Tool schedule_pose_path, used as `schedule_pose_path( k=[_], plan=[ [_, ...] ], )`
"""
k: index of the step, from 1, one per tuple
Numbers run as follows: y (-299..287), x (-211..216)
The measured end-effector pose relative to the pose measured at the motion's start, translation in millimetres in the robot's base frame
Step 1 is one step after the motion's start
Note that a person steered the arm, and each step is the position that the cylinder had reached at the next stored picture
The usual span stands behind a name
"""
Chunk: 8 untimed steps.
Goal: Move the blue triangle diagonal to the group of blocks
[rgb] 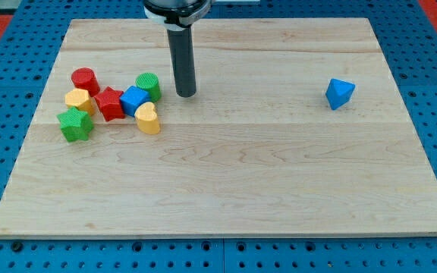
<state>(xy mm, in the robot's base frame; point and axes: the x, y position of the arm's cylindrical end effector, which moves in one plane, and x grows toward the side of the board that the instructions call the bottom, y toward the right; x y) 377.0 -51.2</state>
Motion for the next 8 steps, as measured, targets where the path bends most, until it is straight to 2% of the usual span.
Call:
schedule_pose_path(
  k=[1,2,3,4,8],
  plan=[
    [11,8],
    [57,19],
    [158,56],
    [249,40],
    [258,36]
  ],
)
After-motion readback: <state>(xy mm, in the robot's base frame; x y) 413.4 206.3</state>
